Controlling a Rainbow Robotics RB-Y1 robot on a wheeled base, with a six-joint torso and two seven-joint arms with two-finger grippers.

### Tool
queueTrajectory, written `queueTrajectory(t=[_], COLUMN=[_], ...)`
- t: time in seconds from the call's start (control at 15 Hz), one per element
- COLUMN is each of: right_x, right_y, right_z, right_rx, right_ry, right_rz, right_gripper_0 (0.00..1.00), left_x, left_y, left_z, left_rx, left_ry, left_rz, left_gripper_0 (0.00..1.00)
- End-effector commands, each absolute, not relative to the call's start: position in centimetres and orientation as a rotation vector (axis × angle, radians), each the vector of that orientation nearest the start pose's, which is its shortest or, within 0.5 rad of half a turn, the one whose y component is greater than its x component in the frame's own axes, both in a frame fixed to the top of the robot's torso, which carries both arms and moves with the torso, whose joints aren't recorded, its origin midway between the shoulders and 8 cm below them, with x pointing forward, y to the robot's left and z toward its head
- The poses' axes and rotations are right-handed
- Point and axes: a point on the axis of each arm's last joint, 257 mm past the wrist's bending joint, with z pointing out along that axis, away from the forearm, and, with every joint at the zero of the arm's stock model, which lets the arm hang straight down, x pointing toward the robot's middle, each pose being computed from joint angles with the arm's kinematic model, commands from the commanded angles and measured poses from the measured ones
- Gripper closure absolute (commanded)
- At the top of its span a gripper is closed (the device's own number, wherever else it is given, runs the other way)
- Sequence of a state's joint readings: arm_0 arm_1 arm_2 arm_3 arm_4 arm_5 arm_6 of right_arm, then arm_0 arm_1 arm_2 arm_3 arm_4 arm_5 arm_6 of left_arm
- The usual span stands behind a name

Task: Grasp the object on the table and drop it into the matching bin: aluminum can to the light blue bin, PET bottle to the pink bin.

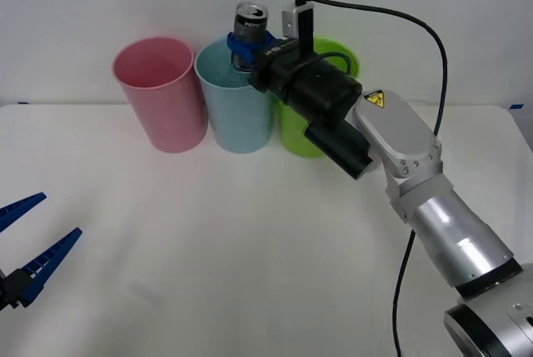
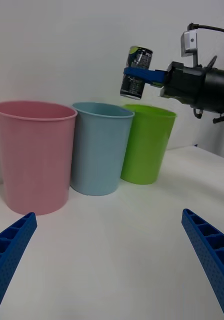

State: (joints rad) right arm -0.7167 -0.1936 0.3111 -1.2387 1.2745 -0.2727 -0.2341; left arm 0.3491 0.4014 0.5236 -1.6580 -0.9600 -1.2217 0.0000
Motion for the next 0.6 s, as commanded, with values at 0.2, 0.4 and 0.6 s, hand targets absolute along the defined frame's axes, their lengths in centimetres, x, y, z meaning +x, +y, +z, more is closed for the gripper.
queueTrajectory(t=[0.2, 0.4, 0.6], right_x=[65.2, 66.6, 67.0], right_y=[5.7, 6.3, 7.3], right_z=[-2.4, -2.2, -2.2], right_rx=[-0.423, -0.399, -0.398], right_ry=[1.365, 1.386, 1.398], right_rz=[0.604, 0.568, 0.565], right_gripper_0=[1.0, 1.0, 1.0], left_x=[34.2, 34.2, 34.2], left_y=[33.0, 33.0, 33.0], left_z=[-16.9, -16.9, -16.9], left_rx=[0.465, 0.465, 0.465], left_ry=[1.441, 1.441, 1.441], left_rz=[-0.567, -0.567, -0.567], left_gripper_0=[0.0, 0.0, 0.0])
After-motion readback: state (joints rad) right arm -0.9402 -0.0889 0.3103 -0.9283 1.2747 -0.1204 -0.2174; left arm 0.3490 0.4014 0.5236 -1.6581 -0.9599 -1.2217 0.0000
